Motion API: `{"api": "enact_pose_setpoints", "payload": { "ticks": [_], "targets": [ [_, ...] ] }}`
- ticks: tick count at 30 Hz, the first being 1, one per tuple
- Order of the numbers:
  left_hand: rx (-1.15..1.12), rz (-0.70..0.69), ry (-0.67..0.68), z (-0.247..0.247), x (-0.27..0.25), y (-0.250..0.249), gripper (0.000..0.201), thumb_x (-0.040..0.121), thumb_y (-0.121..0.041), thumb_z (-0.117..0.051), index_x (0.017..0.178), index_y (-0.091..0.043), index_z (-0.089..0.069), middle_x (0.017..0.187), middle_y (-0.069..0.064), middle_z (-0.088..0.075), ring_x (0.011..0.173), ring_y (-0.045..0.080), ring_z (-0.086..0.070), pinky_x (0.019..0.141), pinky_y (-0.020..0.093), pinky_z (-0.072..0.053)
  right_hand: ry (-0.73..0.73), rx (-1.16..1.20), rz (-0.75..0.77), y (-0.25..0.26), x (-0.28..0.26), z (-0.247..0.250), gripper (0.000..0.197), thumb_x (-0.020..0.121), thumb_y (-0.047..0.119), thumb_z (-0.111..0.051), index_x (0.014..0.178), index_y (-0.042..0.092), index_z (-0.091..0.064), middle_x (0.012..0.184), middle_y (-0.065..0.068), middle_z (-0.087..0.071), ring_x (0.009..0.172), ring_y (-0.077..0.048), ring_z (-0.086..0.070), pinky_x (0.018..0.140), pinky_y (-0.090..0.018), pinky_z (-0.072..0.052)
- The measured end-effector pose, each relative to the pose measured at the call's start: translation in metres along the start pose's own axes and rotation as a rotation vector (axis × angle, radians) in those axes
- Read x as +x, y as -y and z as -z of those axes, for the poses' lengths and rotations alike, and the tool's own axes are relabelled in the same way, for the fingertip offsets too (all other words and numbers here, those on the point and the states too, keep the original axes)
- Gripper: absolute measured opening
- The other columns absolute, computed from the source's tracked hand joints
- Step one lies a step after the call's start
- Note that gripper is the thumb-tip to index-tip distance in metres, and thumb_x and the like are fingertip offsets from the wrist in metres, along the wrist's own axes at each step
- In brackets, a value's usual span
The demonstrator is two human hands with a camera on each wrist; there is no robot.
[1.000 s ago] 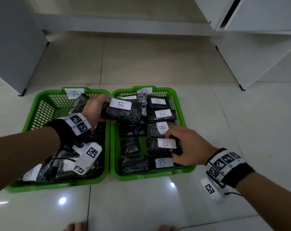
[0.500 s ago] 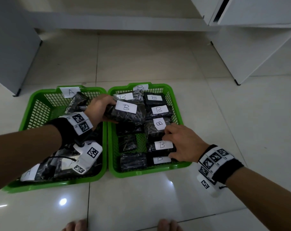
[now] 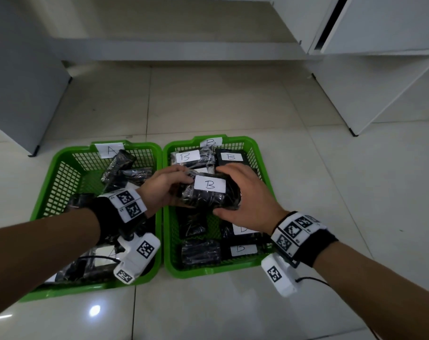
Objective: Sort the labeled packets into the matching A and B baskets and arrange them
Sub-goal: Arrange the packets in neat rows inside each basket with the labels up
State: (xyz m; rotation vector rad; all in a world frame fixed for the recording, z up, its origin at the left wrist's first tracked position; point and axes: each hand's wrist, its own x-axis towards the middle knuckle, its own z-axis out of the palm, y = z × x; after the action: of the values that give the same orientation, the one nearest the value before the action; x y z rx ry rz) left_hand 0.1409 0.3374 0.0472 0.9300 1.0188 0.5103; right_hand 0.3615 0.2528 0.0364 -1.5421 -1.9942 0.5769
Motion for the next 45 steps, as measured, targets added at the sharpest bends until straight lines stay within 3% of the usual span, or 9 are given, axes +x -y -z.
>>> {"api": "enact_pose_setpoints", "payload": {
  "ticks": [4, 9, 17, 22, 26, 30, 36, 40, 45],
  "targets": [
    [0.096, 0.050, 0.044, 0.001, 0.006, -0.004, 0.026, 0.099, -0.018, -0.050, 0.119, -0.004, -0.058, 0.109, 0.029, -0.067, 0.096, 0.047, -0.068, 0.077, 0.050, -0.061, -0.015, 0.118, -0.155, -0.014, -0.001, 0.010, 0.080, 0.070, 0.038, -0.086, 0.141, 0.019, -0.053, 0.129, 0.002, -0.059, 0.118, -0.015, -0.055, 0.101, -0.033, -0.047],
    [1.520, -0.404, 0.354, -0.006, 0.015, 0.015, 0.028, 0.090, -0.011, -0.055, 0.111, -0.023, -0.069, 0.105, -0.001, -0.072, 0.089, 0.013, -0.066, 0.085, 0.037, -0.056, -0.115, 0.561, -0.454, -0.028, -0.009, 0.027, 0.045, 0.080, 0.015, -0.082, 0.122, 0.020, -0.067, 0.110, 0.003, -0.075, 0.098, -0.010, -0.071, 0.086, -0.031, -0.057],
    [2.241, -0.335, 0.727, -0.039, 0.028, 0.033, 0.058, 0.098, -0.005, -0.045, 0.153, -0.022, -0.032, 0.144, 0.019, -0.046, 0.112, 0.035, -0.060, 0.075, 0.039, -0.046, -0.139, 0.540, -0.519, -0.037, -0.017, 0.018, 0.051, 0.072, 0.018, -0.089, 0.118, 0.021, -0.068, 0.106, 0.006, -0.076, 0.095, -0.009, -0.073, 0.088, -0.035, -0.060],
    [2.257, -0.449, 0.700, -0.038, 0.027, 0.021, 0.036, 0.095, -0.009, -0.052, 0.130, -0.018, -0.052, 0.148, 0.017, -0.038, 0.124, 0.033, -0.049, 0.084, 0.044, -0.053, -0.130, 0.508, -0.519, -0.038, -0.016, 0.018, 0.053, 0.069, 0.025, -0.091, 0.118, 0.024, -0.068, 0.106, 0.007, -0.076, 0.094, -0.008, -0.073, 0.089, -0.037, -0.060],
    [2.227, -0.428, 0.723, -0.038, 0.025, 0.007, 0.028, 0.080, -0.030, -0.075, 0.088, -0.022, -0.049, 0.104, 0.002, -0.062, 0.103, 0.023, -0.054, 0.081, 0.035, -0.044, -0.123, 0.481, -0.487, -0.034, -0.016, 0.021, 0.052, 0.072, 0.024, -0.090, 0.119, 0.022, -0.067, 0.106, 0.008, -0.075, 0.093, -0.003, -0.071, 0.088, -0.031, -0.059],
    [1.723, -0.255, 0.521, -0.025, 0.014, -0.018, 0.035, 0.075, -0.033, -0.083, 0.091, -0.018, -0.056, 0.077, -0.009, -0.054, 0.074, 0.011, -0.052, 0.056, 0.027, -0.035, -0.134, 0.460, -0.400, -0.024, -0.011, 0.019, 0.052, 0.078, 0.028, -0.087, 0.123, 0.021, -0.063, 0.110, 0.008, -0.073, 0.099, -0.004, -0.069, 0.089, -0.029, -0.056],
    [1.474, -0.223, 0.020, 0.026, 0.004, -0.064, 0.029, 0.094, -0.036, -0.062, 0.118, -0.019, -0.060, 0.105, 0.000, -0.061, 0.092, 0.018, -0.056, 0.074, 0.028, -0.042, -0.028, 0.317, -0.219, 0.001, 0.002, -0.002, 0.059, 0.073, 0.023, -0.086, 0.125, 0.019, -0.058, 0.115, 0.002, -0.066, 0.103, -0.009, -0.064, 0.086, -0.031, -0.057],
    [1.206, -0.144, -0.229, 0.051, -0.001, -0.075, 0.024, 0.101, -0.020, -0.048, 0.113, -0.005, -0.063, 0.117, 0.021, -0.061, 0.086, 0.033, -0.061, 0.072, 0.034, -0.050, 0.135, 0.070, -0.095, 0.019, 0.011, -0.022, 0.075, 0.065, 0.049, -0.086, 0.127, 0.025, -0.052, 0.114, 0.010, -0.060, 0.098, -0.008, -0.063, 0.082, -0.035, -0.058],
    [0.956, -0.101, -0.179, 0.049, -0.020, -0.066, 0.094, 0.074, -0.093, -0.028, 0.120, -0.016, -0.056, 0.104, 0.017, -0.062, 0.078, 0.027, -0.069, 0.077, 0.049, -0.059, 0.281, -0.214, 0.048, 0.028, 0.026, -0.045, 0.085, 0.058, 0.052, -0.078, 0.134, 0.022, -0.054, 0.115, 0.006, -0.053, 0.100, -0.017, -0.059, 0.084, -0.039, -0.052]
  ]
}}
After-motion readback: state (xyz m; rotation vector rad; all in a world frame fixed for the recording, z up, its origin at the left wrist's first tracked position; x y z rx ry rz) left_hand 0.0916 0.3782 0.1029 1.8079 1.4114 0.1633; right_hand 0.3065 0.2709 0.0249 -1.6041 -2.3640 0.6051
